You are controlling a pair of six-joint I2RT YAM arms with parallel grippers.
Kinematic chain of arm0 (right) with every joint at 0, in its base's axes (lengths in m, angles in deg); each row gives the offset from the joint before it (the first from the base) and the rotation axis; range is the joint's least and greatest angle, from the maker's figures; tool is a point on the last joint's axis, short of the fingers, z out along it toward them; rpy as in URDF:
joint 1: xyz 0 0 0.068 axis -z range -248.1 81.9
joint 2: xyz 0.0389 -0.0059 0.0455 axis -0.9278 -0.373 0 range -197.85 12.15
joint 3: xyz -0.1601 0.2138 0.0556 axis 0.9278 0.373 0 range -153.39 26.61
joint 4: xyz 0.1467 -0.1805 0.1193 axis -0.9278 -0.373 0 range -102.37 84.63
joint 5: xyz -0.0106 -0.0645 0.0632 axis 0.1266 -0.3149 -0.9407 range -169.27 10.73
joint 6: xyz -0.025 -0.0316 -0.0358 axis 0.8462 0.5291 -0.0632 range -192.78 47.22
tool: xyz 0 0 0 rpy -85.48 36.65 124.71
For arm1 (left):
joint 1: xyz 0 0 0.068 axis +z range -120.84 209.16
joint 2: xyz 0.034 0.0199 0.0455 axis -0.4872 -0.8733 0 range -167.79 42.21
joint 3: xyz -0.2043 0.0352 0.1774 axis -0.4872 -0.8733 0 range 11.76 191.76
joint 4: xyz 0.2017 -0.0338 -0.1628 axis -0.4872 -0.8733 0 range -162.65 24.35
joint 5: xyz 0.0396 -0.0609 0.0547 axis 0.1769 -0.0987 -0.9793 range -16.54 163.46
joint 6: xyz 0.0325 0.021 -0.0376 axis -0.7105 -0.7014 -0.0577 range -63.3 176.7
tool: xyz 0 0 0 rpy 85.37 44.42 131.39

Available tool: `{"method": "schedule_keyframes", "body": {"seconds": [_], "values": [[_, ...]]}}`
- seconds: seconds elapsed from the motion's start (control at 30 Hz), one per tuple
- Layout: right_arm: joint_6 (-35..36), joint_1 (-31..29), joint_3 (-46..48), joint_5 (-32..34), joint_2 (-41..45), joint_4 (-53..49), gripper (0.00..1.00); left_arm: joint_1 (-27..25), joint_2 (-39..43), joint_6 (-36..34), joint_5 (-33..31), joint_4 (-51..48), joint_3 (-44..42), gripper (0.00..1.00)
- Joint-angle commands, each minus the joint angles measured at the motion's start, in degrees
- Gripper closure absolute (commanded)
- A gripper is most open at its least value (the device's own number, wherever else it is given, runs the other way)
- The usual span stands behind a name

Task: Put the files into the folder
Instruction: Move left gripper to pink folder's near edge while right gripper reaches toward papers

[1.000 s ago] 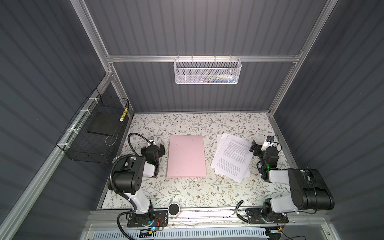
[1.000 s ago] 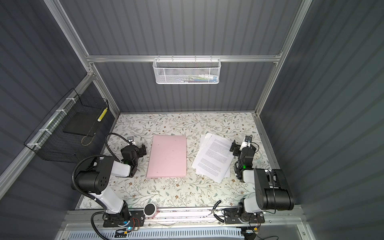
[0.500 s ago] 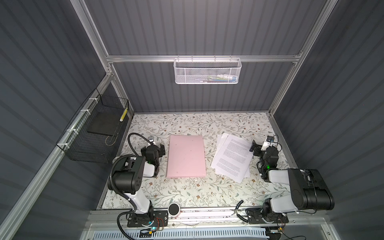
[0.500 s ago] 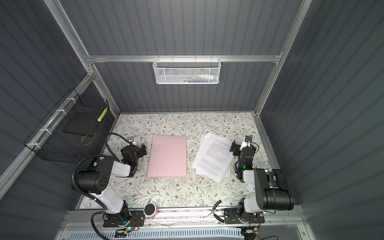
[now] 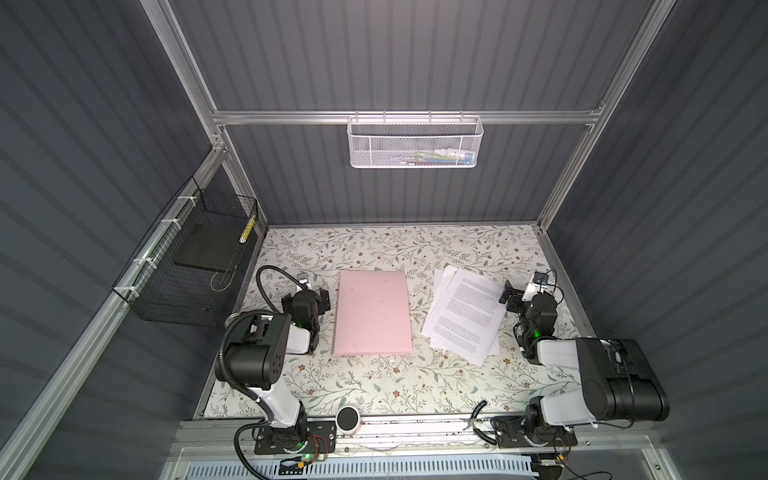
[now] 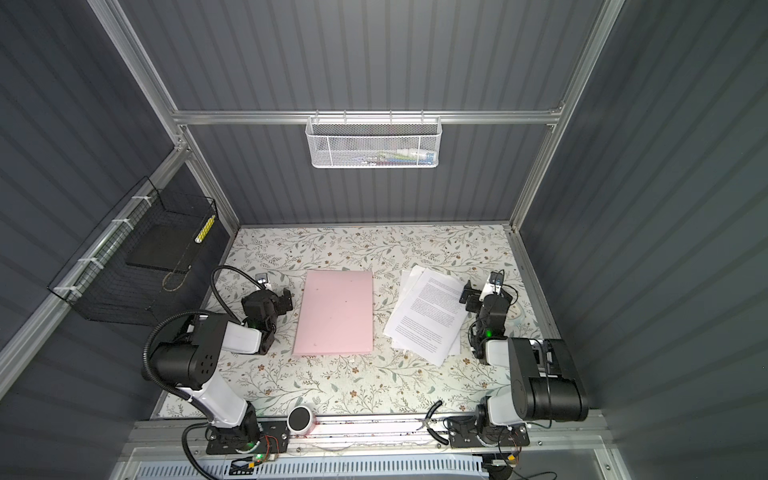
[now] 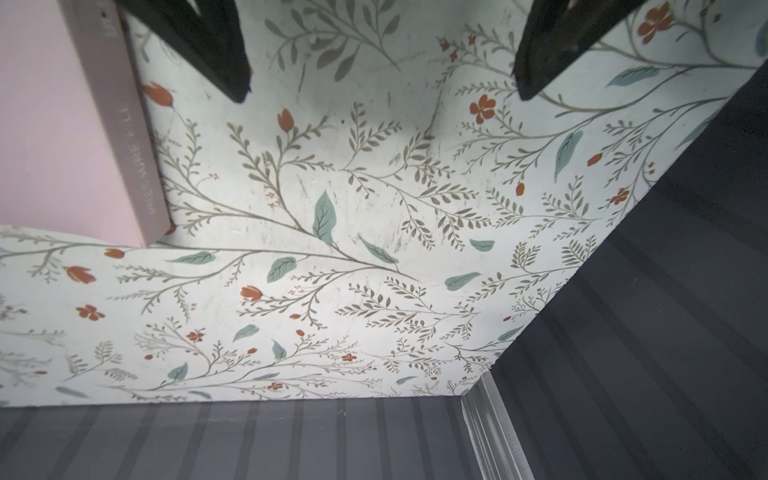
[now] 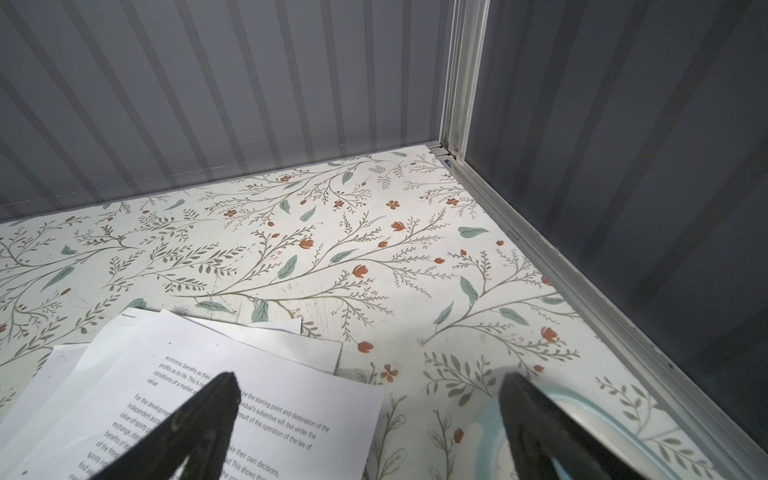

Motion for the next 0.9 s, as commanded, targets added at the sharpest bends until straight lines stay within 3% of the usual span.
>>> {"method": "schedule_keyframes", "body": {"seconds": [0.0, 0.1, 0.23, 0.37, 0.6, 0.87], "values": [[0.7, -0.9, -1.8, 2.4, 6.9, -7.4, 0.01, -4.5, 6.8, -4.0, -5.6, -10.5, 5.0, 0.00], [1.7, -5.0, -7.3, 9.2, 11.3, -18.2, 0.01, -6.2, 11.1, -2.0, -7.3, -13.0, 5.7, 0.00], [-6.6, -6.8, -18.2, 10.5, 14.5, -39.5, 0.01, -6.3, 18.1, 11.9, -8.1, -37.3, 13.8, 0.00], [-13.3, -10.0, -22.3, 7.9, 16.7, -49.0, 0.01, -6.4, 22.8, 21.5, 1.8, -55.3, 19.5, 0.00], [-28.9, -15.0, -25.3, -11.0, 24.9, -64.2, 0.01, -7.7, 39.5, 40.3, 23.6, -64.3, 10.9, 0.00], [-39.7, -20.2, -24.6, -22.0, 23.0, -61.8, 0.03, -9.7, 63.4, 61.1, 31.2, -71.7, -1.8, 0.03]]}}
